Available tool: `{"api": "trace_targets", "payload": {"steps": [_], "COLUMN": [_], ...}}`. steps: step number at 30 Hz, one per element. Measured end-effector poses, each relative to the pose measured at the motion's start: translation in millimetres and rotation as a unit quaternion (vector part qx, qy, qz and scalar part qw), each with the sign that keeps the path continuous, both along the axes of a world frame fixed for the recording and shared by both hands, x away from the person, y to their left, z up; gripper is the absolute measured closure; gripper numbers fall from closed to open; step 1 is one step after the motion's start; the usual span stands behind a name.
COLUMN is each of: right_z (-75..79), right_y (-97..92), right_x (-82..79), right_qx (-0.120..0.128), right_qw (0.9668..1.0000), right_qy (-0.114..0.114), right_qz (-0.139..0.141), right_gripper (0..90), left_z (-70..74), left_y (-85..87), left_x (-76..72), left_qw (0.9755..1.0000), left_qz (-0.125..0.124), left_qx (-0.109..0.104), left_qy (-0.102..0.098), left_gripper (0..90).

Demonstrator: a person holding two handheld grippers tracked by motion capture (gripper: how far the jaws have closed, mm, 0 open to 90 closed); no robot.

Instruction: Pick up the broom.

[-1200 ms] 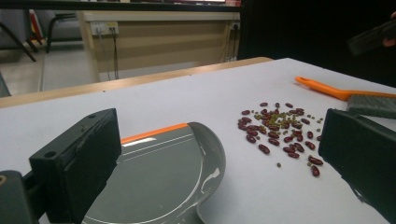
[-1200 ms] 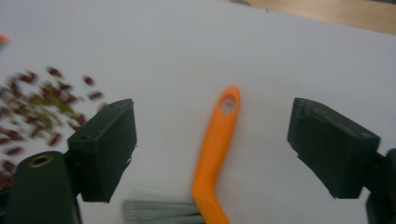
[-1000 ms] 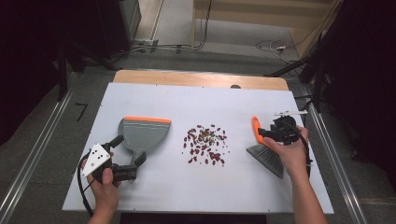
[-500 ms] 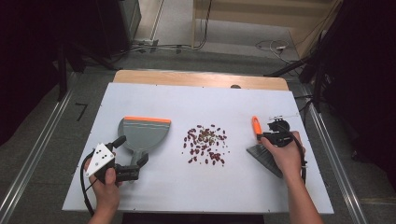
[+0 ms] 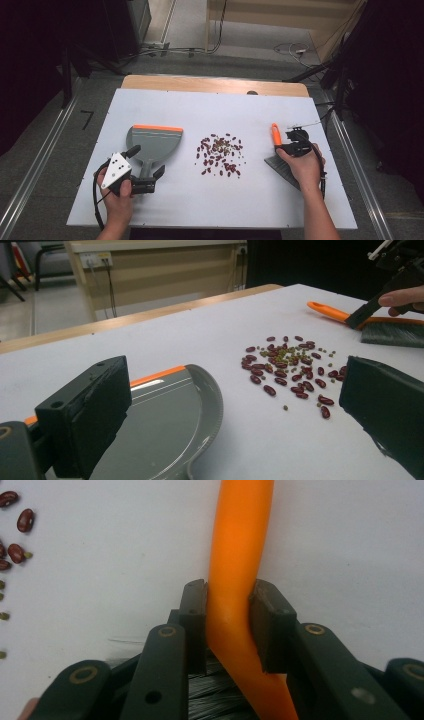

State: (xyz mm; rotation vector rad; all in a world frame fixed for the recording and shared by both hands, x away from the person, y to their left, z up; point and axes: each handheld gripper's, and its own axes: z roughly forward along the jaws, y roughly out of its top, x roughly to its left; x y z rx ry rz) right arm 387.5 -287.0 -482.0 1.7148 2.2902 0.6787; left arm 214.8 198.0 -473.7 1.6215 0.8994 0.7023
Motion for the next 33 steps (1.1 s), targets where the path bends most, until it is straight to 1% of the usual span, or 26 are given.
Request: {"api": "trace_targets", "payload": {"steps": [1, 3, 4, 6, 7, 9, 11, 12, 13, 15, 16, 17, 18, 19, 21, 23, 24, 25, 26, 27, 28, 29, 30, 31, 32, 33], "right_z": [-0.4, -1.6, -2.1, -1.9, -1.2, 1.4, 7.5, 10.3, 12.5, 15.9, 17.1, 18.3, 19.5, 20.5, 22.5, 25.0, 26.3, 27.9, 29.7, 31.3, 33.2, 35.4, 38.3, 41.2, 44.6, 49.5], "right_y": [-0.1, -2.8, -3.9, -4.2, -5.3, -8.3, -13.3, -16.2, -18.3, -20.9, -22.1, -22.5, -22.3, -22.2, -23.5, -24.0, -24.3, -24.2, -24.2, -24.4, -24.6, -24.6, -23.6, -22.7, -21.3, -18.8], "right_x": [-0.6, -2.3, -2.5, -3.2, -6.1, -8.6, -13.2, -15.6, -18.5, -23.6, -26.2, -28.9, -31.4, -34.3, -39.7, -44.8, -46.9, -48.7, -50.2, -51.5, -53.3, -54.5, -55.9, -57.6, -59.1, -61.1], "right_qx": [-0.001, 0.010, 0.015, 0.016, 0.029, 0.040, 0.063, 0.077, 0.090, 0.099, 0.106, 0.117, 0.119, 0.122, 0.143, 0.155, 0.168, 0.175, 0.178, 0.189, 0.201, 0.206, 0.211, 0.215, 0.223, 0.229], "right_qw": [1.0000, 0.9999, 0.9998, 0.9997, 0.9991, 0.9980, 0.9953, 0.9935, 0.9907, 0.9873, 0.9842, 0.9803, 0.9785, 0.9759, 0.9678, 0.9605, 0.9553, 0.9510, 0.9484, 0.9446, 0.9396, 0.9358, 0.9337, 0.9304, 0.9259, 0.9225], "right_qy": [-0.005, -0.012, -0.016, -0.018, -0.031, -0.048, -0.073, -0.084, -0.102, -0.124, -0.141, -0.158, -0.168, -0.180, -0.205, -0.229, -0.241, -0.253, -0.261, -0.267, -0.275, -0.284, -0.288, -0.296, -0.304, -0.309], "right_qz": [0.002, 0.004, 0.005, 0.004, 0.001, -0.001, -0.004, -0.002, 0.007, 0.001, 0.007, 0.014, 0.017, 0.019, 0.028, 0.029, 0.036, 0.034, 0.031, 0.031, 0.030, 0.031, 0.027, 0.025, 0.029, 0.030], "right_gripper": [68.5, 68.5, 68.5, 68.6, 68.7, 69.0, 69.3, 69.3, 69.4, 69.4, 69.4, 69.5, 69.5, 69.5, 69.6, 69.6, 69.6, 69.7, 69.7, 69.7, 69.8, 69.7, 69.7, 69.8, 69.8, 69.8], "left_z": [0.0, 1.7, 2.3, 4.5, 6.8, 9.1, 11.5, 12.5, 13.4, 15.1, 15.1, 16.7, 17.7, 19.3, 23.2, 27.8, 30.2, 32.1, 33.4, 34.1, 34.4, 34.7, 34.9, 34.9, 34.9, 35.7], "left_y": [0.0, -2.4, -3.7, -6.3, -8.8, -11.5, -14.6, -16.2, -17.7, -19.6, -19.6, -21.6, -22.7, -23.6, -26.9, -29.0, -30.3, -31.4, -33.2, -34.9, -37.4, -40.5, -43.9, -47.1, -47.1, -53.2], "left_x": [0.0, 2.0, 3.1, 6.0, 9.2, 11.4, 13.4, 14.4, 15.2, 16.9, 16.9, 18.2, 18.8, 19.2, 19.4, 20.6, 21.3, 21.7, 22.2, 23.1, 24.1, 24.9, 25.8, 26.4, 26.4, 27.9], "left_qw": [1.0000, 0.9999, 0.9999, 0.9999, 0.9998, 0.9998, 0.9997, 0.9997, 0.9996, 0.9994, 0.9994, 0.9991, 0.9988, 0.9985, 0.9985, 0.9982, 0.9981, 0.9982, 0.9980, 0.9976, 0.9970, 0.9969, 0.9968, 0.9966, 0.9966, 0.9961], "left_qz": [0.000, -0.003, -0.004, -0.007, -0.007, -0.009, -0.011, -0.014, -0.015, -0.018, -0.018, -0.019, -0.022, -0.026, -0.028, -0.032, -0.032, -0.033, -0.034, -0.038, -0.042, -0.044, -0.047, -0.051, -0.051, -0.060], "left_qx": [0.000, -0.001, -0.002, 0.001, -0.001, -0.006, -0.009, -0.009, -0.011, -0.017, -0.017, -0.027, -0.035, -0.040, -0.041, -0.047, -0.050, -0.049, -0.052, -0.057, -0.064, -0.065, -0.064, -0.063, -0.063, -0.064], "left_qy": [0.000, 0.010, 0.012, 0.015, 0.017, 0.019, 0.020, 0.020, 0.021, 0.022, 0.022, 0.025, 0.027, 0.027, 0.022, 0.018, 0.014, 0.011, 0.010, 0.009, 0.010, 0.010, 0.009, 0.009, 0.009, 0.008], "left_gripper": [0.7, 0.7, 0.7, 0.7, 0.7, 0.7, 0.7, 0.8, 0.7, 0.7, 0.8, 0.8, 0.8, 0.8, 0.7, 0.7, 0.7, 0.7, 0.8, 0.7, 0.8, 0.8, 0.8, 0.8, 0.8, 0.8]}}
